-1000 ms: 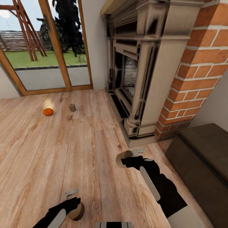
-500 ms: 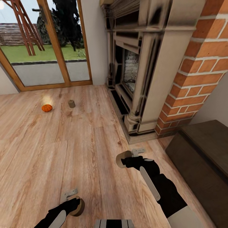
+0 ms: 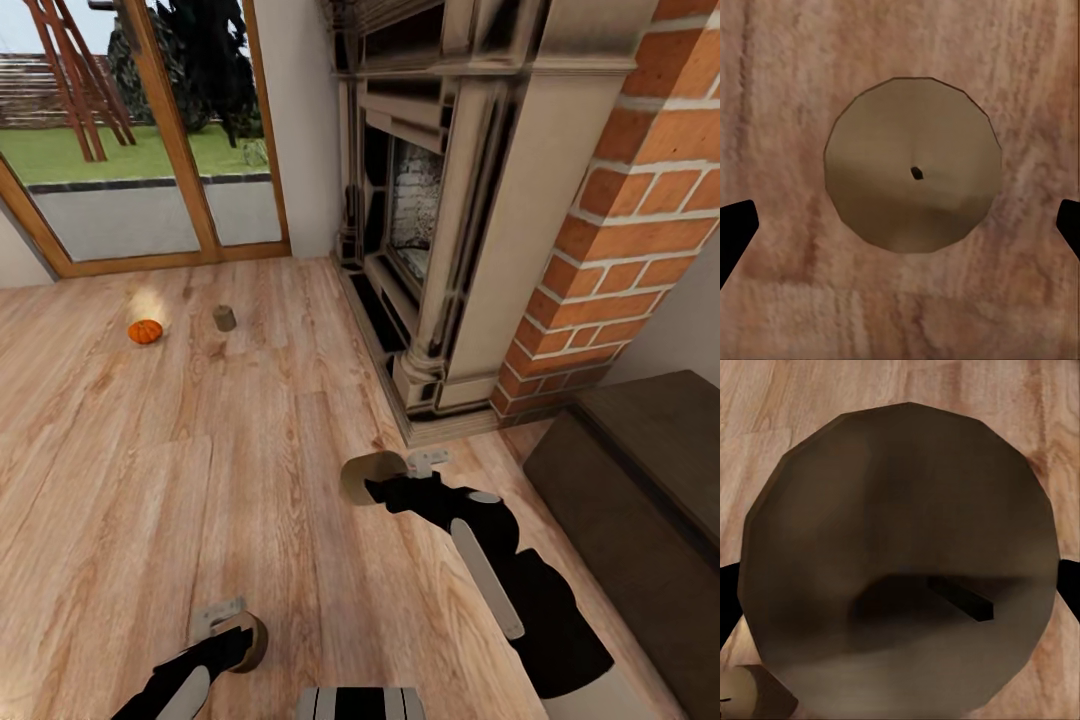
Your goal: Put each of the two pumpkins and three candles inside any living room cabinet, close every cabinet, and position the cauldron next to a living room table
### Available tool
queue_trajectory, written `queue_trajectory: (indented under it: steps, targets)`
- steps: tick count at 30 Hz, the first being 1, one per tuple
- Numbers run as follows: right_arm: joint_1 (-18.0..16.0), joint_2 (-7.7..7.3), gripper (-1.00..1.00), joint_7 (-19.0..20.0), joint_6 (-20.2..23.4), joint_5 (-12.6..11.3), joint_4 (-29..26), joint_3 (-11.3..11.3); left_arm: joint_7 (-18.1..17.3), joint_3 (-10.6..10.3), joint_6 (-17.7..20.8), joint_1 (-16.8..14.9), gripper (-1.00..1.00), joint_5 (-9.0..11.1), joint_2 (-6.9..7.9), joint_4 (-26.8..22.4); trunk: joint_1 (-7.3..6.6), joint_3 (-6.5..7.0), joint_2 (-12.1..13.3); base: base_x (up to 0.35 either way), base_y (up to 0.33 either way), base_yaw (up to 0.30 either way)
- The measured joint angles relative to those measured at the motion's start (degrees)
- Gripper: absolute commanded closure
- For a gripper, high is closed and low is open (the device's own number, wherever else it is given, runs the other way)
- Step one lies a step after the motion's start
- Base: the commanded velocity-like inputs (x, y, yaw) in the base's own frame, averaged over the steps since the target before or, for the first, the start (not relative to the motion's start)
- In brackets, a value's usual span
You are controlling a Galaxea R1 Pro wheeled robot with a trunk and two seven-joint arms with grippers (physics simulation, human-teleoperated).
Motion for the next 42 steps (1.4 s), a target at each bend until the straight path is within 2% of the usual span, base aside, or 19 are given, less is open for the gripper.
queue_trajectory:
  steps: [15,19,21,24,26,29,32,35,38,42]
  targets:
    - [0.1,-0.25,1.00,0.7,0.0,0.0,-0.2,0.0,0.0,0.0,0.0,0.0,-1.00,0.0,-0.40,0.0,0.37,-3.10,-0.2,0.000,0.000,0.000]
    - [0.1,-0.28,1.00,0.9,0.0,-0.1,-0.3,0.0,0.0,0.0,0.0,0.0,-1.00,0.0,-0.42,0.0,0.36,-3.10,-0.2,0.000,0.000,0.000]
    - [0.1,-0.30,1.00,1.8,-0.1,-0.5,-0.3,0.0,0.0,0.0,0.0,0.0,-1.00,0.0,-0.46,0.0,0.36,-3.10,-0.2,0.000,0.000,0.000]
    - [0.1,-0.40,1.00,6.2,-0.1,-0.7,-0.3,-0.1,0.0,0.0,0.0,0.0,-1.00,0.0,-0.48,0.0,0.36,-3.10,-0.2,0.000,0.000,0.000]
    - [0.1,-1.02,1.00,9.9,-0.2,-0.5,-0.3,-0.3,0.0,0.0,0.0,0.0,-1.00,0.0,-0.48,0.0,0.36,-3.10,-0.2,0.000,0.000,0.000]
    - [0.1,-2.20,1.00,12.5,-0.3,-0.2,-0.4,-0.4,0.0,0.0,0.0,0.0,-1.00,0.0,-0.45,0.0,0.36,-3.10,-0.2,0.000,0.000,0.000]
    - [0.1,-2.58,1.00,14.3,-0.3,-0.3,-0.4,-0.4,0.0,0.0,0.0,0.0,-1.00,0.0,-0.46,0.0,0.36,-3.10,-0.2,0.000,0.000,0.000]
    - [0.1,-2.73,1.00,17.9,-0.3,-0.4,-0.3,-0.4,0.0,0.0,0.0,0.0,-1.00,0.0,-0.48,0.0,0.36,-3.11,-0.2,0.000,0.000,0.000]
    - [0.1,-2.76,1.00,19.6,-0.2,-0.1,-0.1,-0.4,0.0,0.0,0.0,0.0,-1.00,0.0,-0.50,0.0,0.36,-3.10,-0.2,0.019,0.000,0.000]
    - [0.1,-2.77,1.00,20.1,-0.2,0.0,-0.1,-0.4,0.0,0.0,0.0,0.0,-1.00,0.0,-0.47,0.0,0.33,-3.10,-0.2,0.211,0.000,0.000]
